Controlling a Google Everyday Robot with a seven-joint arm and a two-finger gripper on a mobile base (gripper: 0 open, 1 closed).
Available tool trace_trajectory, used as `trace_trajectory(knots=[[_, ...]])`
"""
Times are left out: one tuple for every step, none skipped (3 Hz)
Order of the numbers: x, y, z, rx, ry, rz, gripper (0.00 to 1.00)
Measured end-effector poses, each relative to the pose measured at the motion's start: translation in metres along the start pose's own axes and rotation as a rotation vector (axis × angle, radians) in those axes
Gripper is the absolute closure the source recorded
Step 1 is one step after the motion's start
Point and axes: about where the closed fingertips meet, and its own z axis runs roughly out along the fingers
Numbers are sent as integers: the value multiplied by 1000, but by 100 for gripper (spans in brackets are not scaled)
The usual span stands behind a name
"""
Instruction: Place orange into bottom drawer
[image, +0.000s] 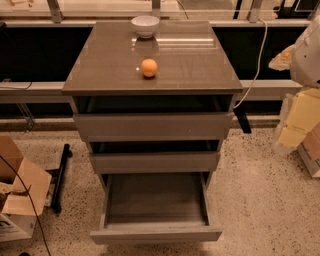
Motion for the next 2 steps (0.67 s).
trace_trajectory(knots=[[-1,0,0,3,-2,0,0],[-26,-12,10,10,-71,-11,0]])
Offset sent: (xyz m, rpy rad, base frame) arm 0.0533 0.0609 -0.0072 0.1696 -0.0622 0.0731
